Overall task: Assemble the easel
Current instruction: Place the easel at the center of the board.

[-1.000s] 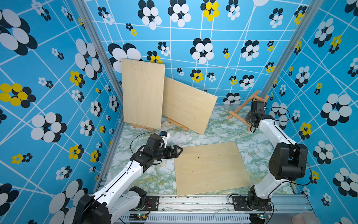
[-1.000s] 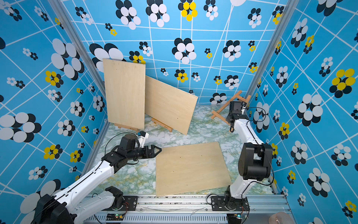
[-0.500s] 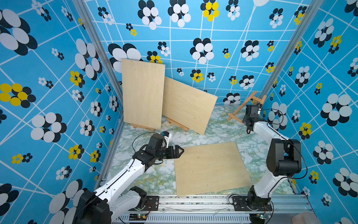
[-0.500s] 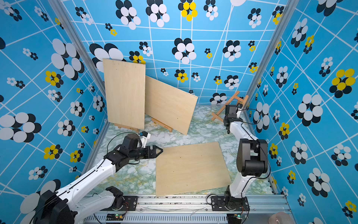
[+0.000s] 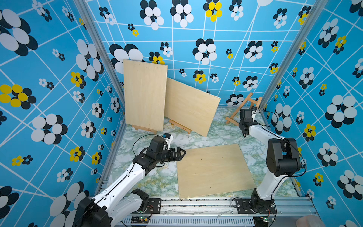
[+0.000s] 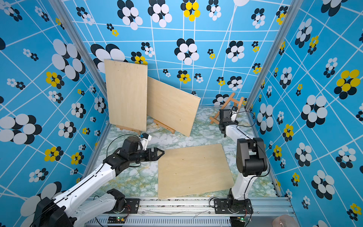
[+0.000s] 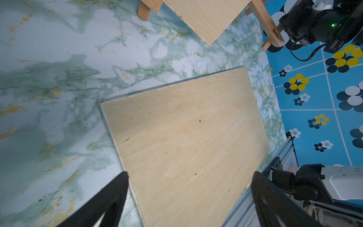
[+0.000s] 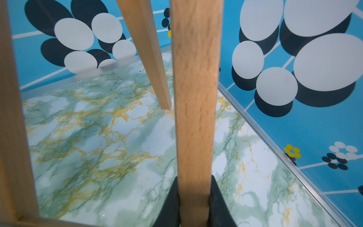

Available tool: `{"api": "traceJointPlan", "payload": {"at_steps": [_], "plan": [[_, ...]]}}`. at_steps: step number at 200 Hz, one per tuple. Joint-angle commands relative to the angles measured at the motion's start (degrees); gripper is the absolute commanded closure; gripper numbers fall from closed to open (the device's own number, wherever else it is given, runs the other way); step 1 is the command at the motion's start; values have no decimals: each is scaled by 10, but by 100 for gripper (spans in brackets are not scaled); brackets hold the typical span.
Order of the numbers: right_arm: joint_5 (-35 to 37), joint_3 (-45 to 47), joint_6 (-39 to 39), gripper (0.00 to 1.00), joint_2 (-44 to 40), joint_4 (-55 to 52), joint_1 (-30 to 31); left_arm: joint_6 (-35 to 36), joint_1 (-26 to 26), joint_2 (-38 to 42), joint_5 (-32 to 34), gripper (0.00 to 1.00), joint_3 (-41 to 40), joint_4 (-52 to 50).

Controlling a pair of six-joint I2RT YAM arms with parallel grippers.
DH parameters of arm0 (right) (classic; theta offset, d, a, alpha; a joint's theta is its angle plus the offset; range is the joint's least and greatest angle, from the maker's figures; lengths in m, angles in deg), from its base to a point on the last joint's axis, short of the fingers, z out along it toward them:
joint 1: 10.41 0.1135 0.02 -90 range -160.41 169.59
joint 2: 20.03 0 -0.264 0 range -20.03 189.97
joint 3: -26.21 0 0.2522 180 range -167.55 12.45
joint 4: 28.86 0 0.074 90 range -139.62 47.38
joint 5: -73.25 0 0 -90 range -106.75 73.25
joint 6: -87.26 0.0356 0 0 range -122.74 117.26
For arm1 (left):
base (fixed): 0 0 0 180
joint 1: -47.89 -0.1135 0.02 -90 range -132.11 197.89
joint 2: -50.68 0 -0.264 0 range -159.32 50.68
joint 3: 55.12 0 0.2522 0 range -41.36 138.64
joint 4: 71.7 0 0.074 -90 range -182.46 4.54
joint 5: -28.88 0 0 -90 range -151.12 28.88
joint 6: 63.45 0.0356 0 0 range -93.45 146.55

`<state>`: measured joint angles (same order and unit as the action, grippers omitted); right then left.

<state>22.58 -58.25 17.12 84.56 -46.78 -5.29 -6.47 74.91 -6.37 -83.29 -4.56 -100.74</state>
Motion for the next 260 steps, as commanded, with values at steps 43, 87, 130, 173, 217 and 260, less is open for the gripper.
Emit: {"api": "traceJointPlan", "payload": {"at_steps": [43, 87, 130, 173, 217, 260], "plan": [[6, -20, 70, 100, 14, -52, 40, 2, 0, 46, 14, 1, -30, -16], [-9, -16, 88, 97, 13, -63, 47, 5, -4, 68, 16, 1, -31, -34], [-42, -12, 95, 74, 16, -65, 47, 9, -7, 89, 20, 1, -28, -57], [-54, -7, 103, 60, 21, -61, 47, 7, -12, 109, 24, 1, -32, -70], [-70, 1, 107, 51, 10, -59, 47, 6, -15, 114, 24, 1, -33, -75], [-92, 25, 105, 39, -74, -84, 47, 6, -15, 107, 22, 1, -32, -67]]}}
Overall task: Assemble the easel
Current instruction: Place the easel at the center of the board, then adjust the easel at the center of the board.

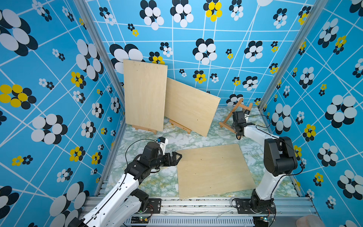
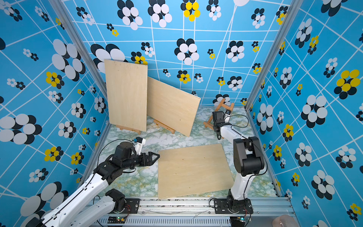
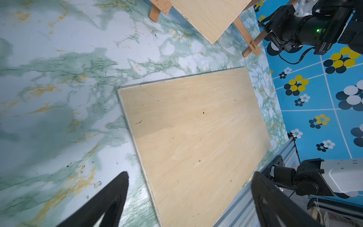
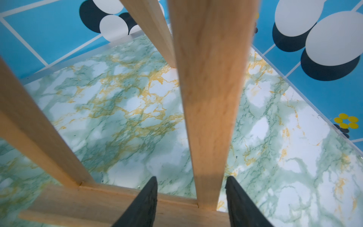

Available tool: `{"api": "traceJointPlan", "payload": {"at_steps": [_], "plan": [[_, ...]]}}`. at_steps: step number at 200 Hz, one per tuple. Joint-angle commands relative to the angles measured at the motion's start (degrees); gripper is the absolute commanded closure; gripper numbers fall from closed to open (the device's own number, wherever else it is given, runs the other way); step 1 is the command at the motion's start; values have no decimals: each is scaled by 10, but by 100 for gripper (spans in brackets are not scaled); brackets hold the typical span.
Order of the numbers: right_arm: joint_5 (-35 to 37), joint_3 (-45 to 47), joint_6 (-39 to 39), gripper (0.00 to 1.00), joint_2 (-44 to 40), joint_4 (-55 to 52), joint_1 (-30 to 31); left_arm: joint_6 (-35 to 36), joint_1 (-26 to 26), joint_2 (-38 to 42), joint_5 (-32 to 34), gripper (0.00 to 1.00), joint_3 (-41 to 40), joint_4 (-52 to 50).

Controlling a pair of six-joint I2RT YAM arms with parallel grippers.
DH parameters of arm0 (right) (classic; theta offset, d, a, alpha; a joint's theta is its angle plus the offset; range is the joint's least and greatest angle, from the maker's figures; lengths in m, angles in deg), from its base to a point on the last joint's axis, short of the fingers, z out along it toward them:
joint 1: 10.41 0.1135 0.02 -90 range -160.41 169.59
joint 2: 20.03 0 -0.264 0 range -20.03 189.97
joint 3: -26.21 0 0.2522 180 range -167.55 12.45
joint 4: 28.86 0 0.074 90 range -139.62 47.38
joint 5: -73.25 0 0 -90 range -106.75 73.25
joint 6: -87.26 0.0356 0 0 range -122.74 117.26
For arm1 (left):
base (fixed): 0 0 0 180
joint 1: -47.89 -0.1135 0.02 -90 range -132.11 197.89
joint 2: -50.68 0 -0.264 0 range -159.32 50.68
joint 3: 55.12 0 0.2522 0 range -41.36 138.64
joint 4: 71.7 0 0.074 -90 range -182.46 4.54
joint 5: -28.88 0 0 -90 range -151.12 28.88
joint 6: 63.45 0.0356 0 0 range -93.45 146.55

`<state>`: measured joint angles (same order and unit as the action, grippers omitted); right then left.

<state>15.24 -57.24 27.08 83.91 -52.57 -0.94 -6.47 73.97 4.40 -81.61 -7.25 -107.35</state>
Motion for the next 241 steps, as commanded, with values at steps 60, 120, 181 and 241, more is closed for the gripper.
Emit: {"api": "traceJointPlan", "payload": {"at_steps": [60, 120, 181, 241], "plan": [[-229, 85, 24, 34, -228, -128, -60, 3, -5, -12, 3, 1, -12, 26], [-505, 280, 134, 35, -344, -26, -194, -12, -3, -55, -14, 1, -31, 94], [-518, 299, 173, 30, -269, 11, -278, -10, 1, -84, -26, 1, -27, 113], [-531, 211, 205, 31, -101, 82, -299, 0, -2, -67, -16, 1, -25, 85]]}}
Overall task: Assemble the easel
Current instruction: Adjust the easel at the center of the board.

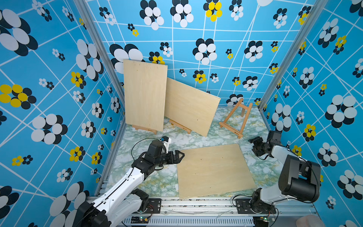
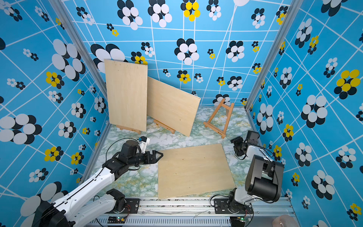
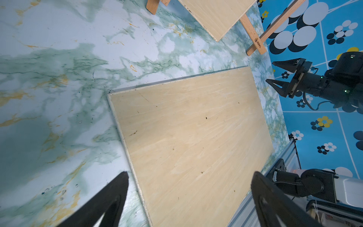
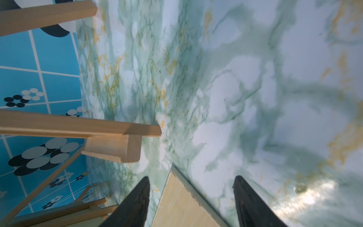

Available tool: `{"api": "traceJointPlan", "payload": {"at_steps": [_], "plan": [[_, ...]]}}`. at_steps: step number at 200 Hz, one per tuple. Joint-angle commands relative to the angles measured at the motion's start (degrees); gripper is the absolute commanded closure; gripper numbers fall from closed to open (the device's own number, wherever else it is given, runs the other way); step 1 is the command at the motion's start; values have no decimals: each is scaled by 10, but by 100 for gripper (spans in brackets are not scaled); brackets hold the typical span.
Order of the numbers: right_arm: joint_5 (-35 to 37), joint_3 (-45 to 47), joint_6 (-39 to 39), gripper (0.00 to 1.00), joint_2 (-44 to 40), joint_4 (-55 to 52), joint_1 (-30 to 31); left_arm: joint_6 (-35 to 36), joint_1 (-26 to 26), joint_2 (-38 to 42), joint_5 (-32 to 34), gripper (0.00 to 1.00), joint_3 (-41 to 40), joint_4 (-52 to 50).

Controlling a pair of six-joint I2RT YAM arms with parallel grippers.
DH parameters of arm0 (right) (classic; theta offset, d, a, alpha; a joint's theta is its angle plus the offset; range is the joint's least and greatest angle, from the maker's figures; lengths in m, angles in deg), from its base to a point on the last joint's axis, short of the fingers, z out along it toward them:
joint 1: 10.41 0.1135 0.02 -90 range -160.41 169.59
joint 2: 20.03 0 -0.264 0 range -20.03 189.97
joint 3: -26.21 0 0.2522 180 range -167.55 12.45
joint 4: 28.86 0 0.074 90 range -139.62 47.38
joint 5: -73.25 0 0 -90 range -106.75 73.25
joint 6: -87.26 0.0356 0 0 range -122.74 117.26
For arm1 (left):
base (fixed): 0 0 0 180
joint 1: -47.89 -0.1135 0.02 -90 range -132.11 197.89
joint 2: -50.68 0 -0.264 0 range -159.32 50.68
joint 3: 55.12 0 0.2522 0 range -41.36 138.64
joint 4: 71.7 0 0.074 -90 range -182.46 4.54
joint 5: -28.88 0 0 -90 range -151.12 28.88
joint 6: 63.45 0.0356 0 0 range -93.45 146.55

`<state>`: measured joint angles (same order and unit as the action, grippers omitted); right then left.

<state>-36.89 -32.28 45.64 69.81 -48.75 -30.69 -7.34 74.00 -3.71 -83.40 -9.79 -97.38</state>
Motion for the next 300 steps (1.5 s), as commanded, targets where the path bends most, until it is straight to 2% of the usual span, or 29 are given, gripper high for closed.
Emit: {"api": "traceJointPlan", "payload": {"at_steps": [1, 74, 134, 226, 300], "plan": [[-10, -41, 20, 31, 43, 44, -1, 9, -2, 14, 3, 1, 0, -15], [-9, -151, 15, 32, 185, 38, 21, 11, -8, 11, 13, 1, 0, -25], [12, -175, 23, 32, 220, 43, 69, 10, -8, -18, 9, 1, 10, -10], [31, -236, 16, 33, 267, 19, 103, 14, -12, -21, 10, 1, 0, -10], [29, -237, 21, 33, 279, 27, 111, 14, -17, -27, 8, 1, -8, -1]]}}
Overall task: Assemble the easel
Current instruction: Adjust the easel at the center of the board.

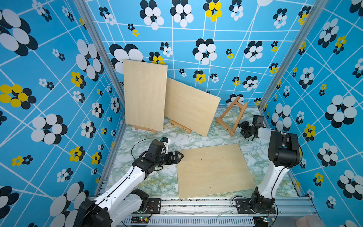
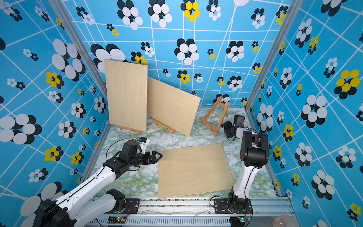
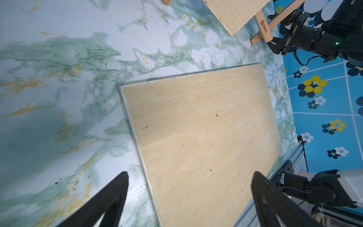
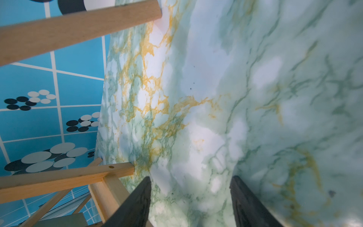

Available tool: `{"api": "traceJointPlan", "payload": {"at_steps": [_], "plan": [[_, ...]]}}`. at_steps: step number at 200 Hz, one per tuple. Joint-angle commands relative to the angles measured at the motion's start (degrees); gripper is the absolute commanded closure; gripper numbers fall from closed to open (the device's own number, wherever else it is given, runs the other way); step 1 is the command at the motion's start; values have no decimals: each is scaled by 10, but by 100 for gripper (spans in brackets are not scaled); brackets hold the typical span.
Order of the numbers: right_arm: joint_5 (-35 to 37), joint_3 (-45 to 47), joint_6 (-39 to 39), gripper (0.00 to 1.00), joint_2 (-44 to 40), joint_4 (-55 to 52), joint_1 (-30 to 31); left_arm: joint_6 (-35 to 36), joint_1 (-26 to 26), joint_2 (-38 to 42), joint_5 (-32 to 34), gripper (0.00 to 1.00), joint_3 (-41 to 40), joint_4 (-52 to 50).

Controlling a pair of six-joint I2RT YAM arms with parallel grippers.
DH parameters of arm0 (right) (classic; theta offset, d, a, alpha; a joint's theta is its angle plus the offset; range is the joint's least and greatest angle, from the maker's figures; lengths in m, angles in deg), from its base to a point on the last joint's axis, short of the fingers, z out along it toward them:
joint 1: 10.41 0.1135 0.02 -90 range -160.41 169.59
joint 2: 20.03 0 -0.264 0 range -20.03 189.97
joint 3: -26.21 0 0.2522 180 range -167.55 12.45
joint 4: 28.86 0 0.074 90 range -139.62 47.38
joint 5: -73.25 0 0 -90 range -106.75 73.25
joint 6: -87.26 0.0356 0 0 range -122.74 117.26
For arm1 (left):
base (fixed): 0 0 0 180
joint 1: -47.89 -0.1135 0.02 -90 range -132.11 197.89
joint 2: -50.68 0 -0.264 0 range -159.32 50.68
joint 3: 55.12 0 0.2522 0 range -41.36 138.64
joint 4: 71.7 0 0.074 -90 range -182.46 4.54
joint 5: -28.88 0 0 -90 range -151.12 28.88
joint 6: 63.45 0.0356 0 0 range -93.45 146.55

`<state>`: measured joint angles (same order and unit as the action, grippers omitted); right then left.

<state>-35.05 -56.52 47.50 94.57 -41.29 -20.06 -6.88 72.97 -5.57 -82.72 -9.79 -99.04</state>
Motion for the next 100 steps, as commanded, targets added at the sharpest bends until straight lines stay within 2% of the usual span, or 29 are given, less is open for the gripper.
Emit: {"api": "traceJointPlan", "payload": {"at_steps": [1, 100], "plan": [[10, 5, 2, 33, 32, -47, 6, 9, -6, -9, 1, 1, -8, 16], [22, 2, 12, 33, 38, -46, 43, 4, -6, 2, 2, 1, -18, 17]]}}
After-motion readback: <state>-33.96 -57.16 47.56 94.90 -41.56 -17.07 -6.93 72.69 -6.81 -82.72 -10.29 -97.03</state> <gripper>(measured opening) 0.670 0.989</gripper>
